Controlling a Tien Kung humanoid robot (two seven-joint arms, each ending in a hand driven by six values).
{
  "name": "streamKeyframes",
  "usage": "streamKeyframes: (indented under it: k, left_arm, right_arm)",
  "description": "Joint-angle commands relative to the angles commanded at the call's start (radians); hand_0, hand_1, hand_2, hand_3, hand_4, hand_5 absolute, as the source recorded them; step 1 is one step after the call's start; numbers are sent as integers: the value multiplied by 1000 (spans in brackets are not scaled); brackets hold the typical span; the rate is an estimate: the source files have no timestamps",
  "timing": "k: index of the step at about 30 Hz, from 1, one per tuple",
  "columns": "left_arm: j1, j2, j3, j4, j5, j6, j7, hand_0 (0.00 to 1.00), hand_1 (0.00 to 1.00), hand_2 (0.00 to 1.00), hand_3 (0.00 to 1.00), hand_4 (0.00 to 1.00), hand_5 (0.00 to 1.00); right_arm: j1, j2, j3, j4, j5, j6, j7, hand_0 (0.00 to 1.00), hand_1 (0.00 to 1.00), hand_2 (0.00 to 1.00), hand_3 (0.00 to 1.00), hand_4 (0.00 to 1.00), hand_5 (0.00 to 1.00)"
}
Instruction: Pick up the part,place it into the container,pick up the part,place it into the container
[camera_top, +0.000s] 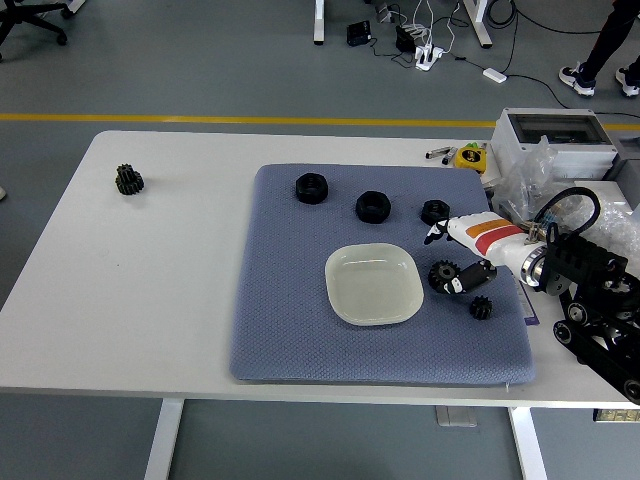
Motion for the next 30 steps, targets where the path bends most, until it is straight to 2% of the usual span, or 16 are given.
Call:
streamKeyframes:
  k: [13, 23, 24, 29, 30]
  left_arm:
    - [-3, -1, 4, 0, -6, 1, -2, 651, 647, 622, 555, 596, 497]
    - [-4, -2, 6, 0, -8, 1, -2, 651, 646, 620, 556, 596, 498]
    - [-4, -2, 6, 0, -8, 1, -2, 652, 648, 621, 556, 596, 498]
    - [-4, -2, 6, 0, -7, 1, -2, 652, 648, 621, 556, 596, 498]
    - [-4, -1, 6, 0, -6, 1, -2, 651, 647, 621, 556, 596, 498]
  right_arm:
    - [17, 27, -52, -73, 14, -10, 10, 624, 662, 706, 645, 966, 334]
    - [18, 35, -75, -86, 15, -8, 13, 601, 648, 694, 630, 952, 343]
    - [18, 34, -77, -85, 15, -8, 12, 473, 499, 539, 507, 634, 237]
    - [19, 31, -86, -84, 18, -24, 11, 473, 499, 539, 507, 634, 237]
    - [20, 30, -88, -84, 17, -28, 11, 403, 446, 497, 486, 538, 244]
